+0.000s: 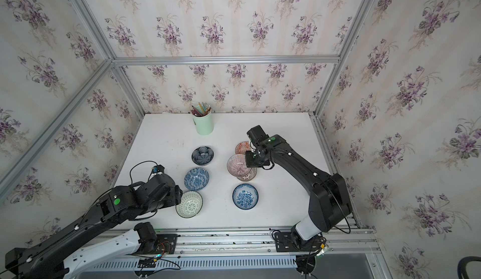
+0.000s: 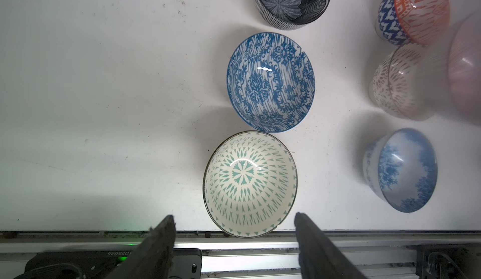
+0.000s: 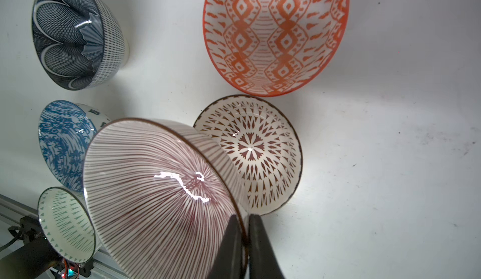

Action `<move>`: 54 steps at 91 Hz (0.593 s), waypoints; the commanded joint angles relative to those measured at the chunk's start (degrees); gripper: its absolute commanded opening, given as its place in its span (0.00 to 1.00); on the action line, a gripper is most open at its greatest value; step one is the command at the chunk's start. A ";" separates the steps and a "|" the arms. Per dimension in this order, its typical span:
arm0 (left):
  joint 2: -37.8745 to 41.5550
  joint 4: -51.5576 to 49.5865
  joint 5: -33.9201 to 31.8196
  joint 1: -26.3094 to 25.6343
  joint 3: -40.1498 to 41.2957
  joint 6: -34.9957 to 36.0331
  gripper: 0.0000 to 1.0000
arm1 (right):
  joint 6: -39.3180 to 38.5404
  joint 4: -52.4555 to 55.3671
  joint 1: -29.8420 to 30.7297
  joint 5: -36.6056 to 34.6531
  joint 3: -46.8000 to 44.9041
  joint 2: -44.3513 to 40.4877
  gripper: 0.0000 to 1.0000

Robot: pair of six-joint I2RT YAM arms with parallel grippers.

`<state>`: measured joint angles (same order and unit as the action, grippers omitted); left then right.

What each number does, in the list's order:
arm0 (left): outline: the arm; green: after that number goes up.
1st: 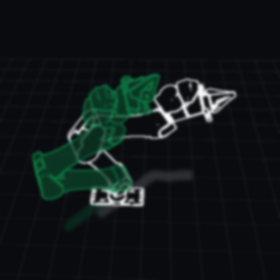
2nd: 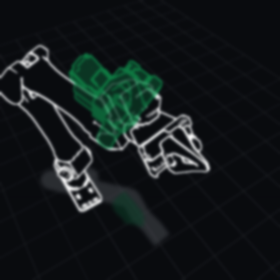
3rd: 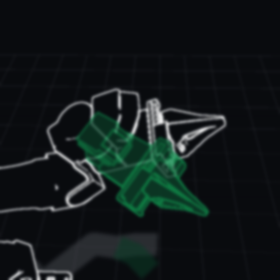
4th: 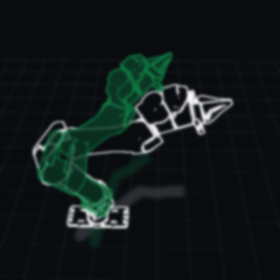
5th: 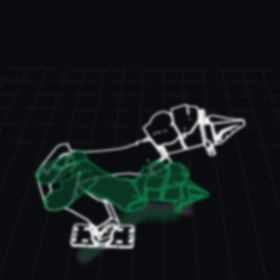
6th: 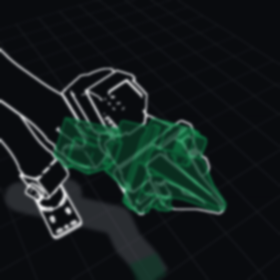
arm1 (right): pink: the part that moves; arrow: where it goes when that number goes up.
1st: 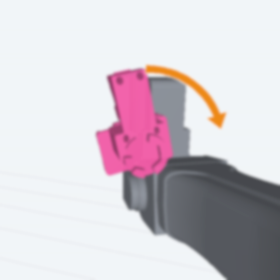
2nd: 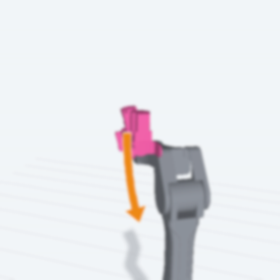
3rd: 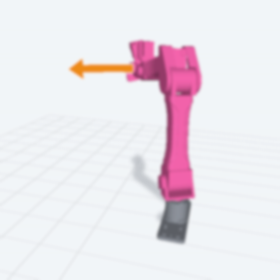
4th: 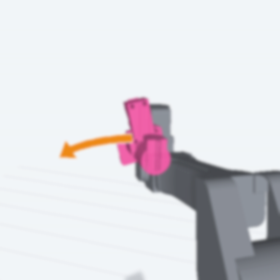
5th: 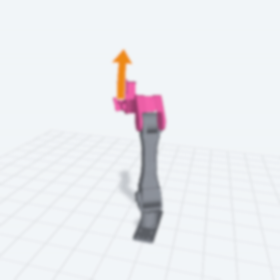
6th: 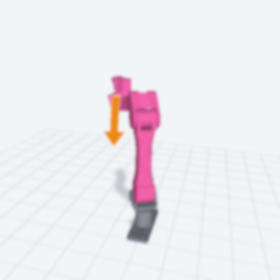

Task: Stack the bowls
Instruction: Place the bowl on the bowl.

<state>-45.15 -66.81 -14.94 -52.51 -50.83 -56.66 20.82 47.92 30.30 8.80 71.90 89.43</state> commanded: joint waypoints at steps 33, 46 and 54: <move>-0.48 0.02 -0.20 0.07 2.54 -1.17 0.73 | -1.33 -5.55 -4.71 2.45 -3.68 2.77 0.00; -0.03 0.34 -0.01 0.01 3.22 -1.22 0.73 | -1.18 -6.45 -4.68 2.34 -4.43 2.90 0.00; 0.14 0.53 -0.04 0.01 3.68 -1.35 0.73 | -1.11 -6.85 -4.67 2.45 -4.93 3.20 0.00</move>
<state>-45.19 -67.05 -14.87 -52.51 -47.48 -57.30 19.55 43.18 25.58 10.11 67.26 92.38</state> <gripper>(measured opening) 0.729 0.107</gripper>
